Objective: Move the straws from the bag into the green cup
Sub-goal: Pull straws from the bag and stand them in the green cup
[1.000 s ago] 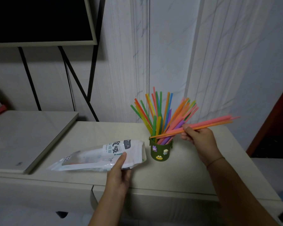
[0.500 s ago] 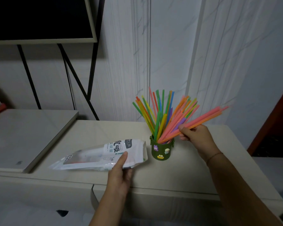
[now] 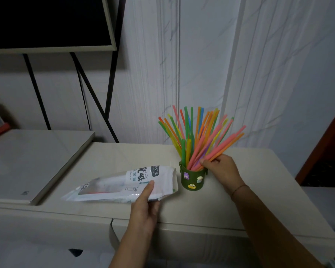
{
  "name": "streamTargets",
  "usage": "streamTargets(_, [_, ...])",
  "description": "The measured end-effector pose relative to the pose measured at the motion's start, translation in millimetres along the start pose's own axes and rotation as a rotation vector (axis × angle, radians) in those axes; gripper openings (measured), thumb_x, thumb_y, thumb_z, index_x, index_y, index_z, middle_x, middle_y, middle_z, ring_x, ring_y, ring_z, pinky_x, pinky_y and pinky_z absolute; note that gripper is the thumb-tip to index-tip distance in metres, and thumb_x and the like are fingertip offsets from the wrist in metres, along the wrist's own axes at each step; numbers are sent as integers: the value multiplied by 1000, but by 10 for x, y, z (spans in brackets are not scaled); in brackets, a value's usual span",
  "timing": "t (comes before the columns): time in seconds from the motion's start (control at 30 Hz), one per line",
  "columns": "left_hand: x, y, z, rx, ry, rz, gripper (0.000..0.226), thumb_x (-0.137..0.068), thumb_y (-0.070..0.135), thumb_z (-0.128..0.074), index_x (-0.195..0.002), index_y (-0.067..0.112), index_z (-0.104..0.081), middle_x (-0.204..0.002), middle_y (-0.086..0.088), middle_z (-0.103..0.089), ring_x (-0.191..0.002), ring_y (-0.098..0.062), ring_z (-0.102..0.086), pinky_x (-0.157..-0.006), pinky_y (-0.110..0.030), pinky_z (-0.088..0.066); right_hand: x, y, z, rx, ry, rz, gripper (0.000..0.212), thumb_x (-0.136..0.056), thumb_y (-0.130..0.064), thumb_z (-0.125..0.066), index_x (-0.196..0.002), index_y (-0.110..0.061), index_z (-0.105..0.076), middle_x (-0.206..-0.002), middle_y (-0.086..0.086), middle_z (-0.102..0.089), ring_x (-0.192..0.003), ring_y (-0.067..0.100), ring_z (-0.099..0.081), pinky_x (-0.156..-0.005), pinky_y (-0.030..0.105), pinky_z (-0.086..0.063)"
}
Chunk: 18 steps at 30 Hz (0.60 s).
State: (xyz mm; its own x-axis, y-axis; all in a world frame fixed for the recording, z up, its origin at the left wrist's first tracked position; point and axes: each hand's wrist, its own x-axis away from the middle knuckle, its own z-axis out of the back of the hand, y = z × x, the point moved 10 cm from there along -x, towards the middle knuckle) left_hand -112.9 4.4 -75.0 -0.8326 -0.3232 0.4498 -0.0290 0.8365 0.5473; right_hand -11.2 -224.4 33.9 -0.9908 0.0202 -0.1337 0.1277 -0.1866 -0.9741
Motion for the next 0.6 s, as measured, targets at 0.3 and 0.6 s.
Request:
streamTargets(0.3, [-9,-13,-25,-17,-1,4,26,-80,2,-70,-99,19,-65,-83,2,-78,-90,-17,-69,-54,-27,-60,34,-209,241,151,216,111,31,-84,-16,-65,-56,-18,-52,-48,-6,-45,-48,6,-42,-46,9,-34])
streamTargets(0.6, [-4,-16,-52,-52,-22,-5,27,-79,4,-71,-100,21,-66,-83,5,-78,-87,-13,-69,-52,-24,-57,42,-30,137,96,125,18,26,-82,-12,-67,-62,-22,-54,-50,-9,-53,-44,2,-51,-44,11,-38])
